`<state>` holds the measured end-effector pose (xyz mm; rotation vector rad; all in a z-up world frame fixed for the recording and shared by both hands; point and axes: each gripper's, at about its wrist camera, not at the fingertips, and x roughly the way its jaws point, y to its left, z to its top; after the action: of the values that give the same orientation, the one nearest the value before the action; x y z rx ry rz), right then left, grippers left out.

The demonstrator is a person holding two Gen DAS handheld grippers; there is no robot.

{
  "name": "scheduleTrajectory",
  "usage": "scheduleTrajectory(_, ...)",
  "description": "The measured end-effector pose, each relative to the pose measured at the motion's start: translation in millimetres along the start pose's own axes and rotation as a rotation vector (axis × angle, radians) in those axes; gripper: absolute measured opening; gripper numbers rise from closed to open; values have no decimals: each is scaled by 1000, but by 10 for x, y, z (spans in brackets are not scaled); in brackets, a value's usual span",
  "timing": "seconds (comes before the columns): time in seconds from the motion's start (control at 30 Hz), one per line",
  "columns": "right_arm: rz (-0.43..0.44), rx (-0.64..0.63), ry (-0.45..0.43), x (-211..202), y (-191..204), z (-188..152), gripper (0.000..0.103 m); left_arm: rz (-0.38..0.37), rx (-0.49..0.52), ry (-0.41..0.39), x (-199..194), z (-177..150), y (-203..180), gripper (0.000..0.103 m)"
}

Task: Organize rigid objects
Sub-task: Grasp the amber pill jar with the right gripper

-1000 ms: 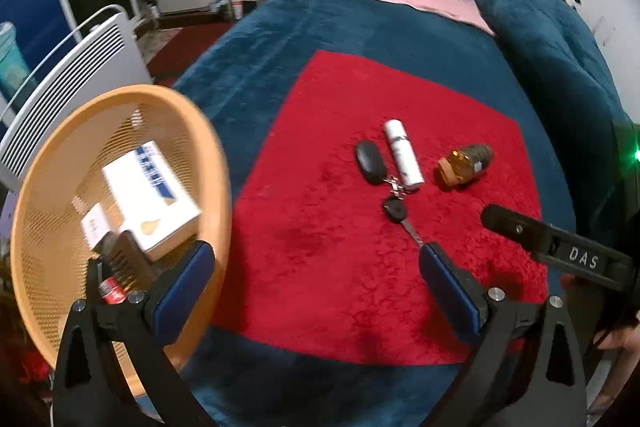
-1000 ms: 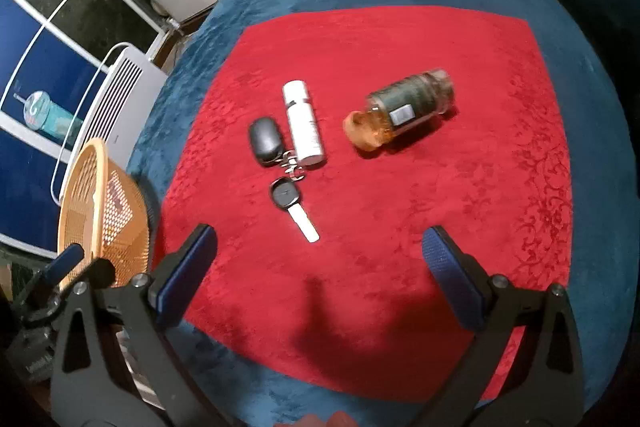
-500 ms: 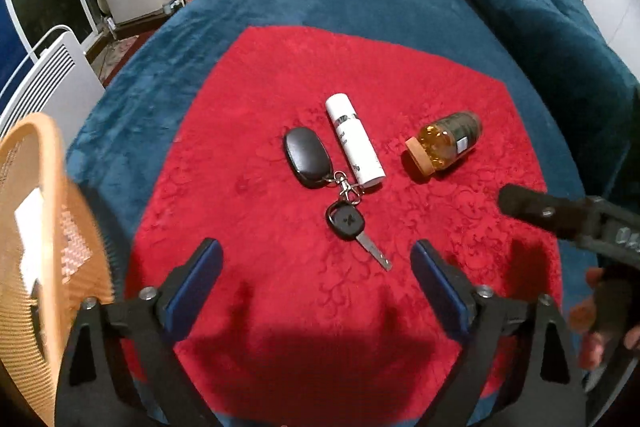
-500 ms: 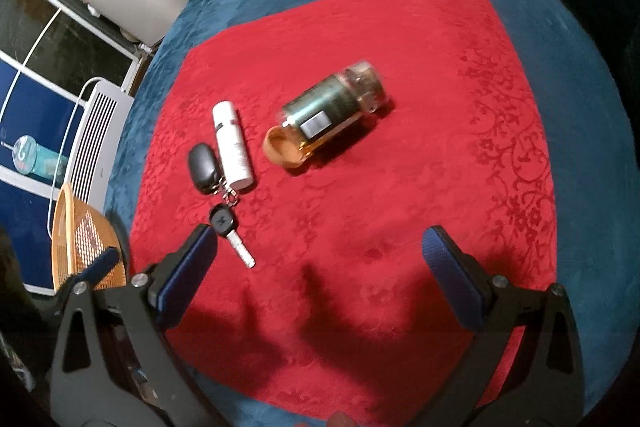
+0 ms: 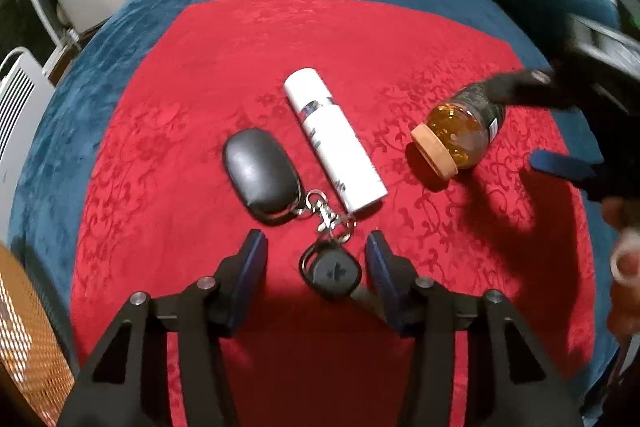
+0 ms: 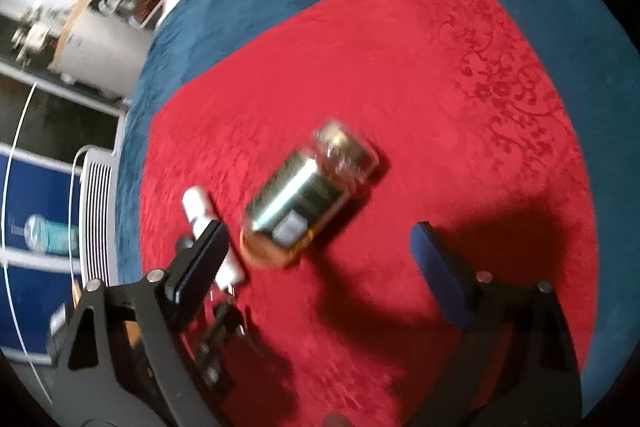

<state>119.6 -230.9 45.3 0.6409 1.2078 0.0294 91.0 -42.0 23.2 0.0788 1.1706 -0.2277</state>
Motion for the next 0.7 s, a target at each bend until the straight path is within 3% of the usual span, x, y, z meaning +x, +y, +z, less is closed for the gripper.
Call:
scheduleTrajectory(0.07, -3, 48, 13, 105, 11, 62, 89, -3, 13, 5, 37, 26, 0, 49)
scheduleTrajectory(0.2, -19, 129, 43, 307, 21, 147, 80, -35, 8, 18, 87, 67, 64, 31)
scheduleTrajectory(0.23, -27, 136, 51, 343, 17, 153, 73, -61, 1, 14, 71, 61, 90, 26)
scheduleTrajectory(0.27, -29, 130, 52, 355, 20, 154, 62, -75, -6, 12, 63, 57, 109, 11)
scheduleTrajectory(0.37, -34, 66, 34, 300, 64, 104, 53, -112, -44, 5, -1, -9, 188, 10)
scheduleTrajectory(0.67, 21, -92, 6, -33, 123, -236, 52, -203, -162, -102, -473, -236, 347, 8)
scheduleTrajectory(0.7, 22, -107, -1, -78, 143, -264, 52, -205, -165, -117, -548, -248, 350, 0)
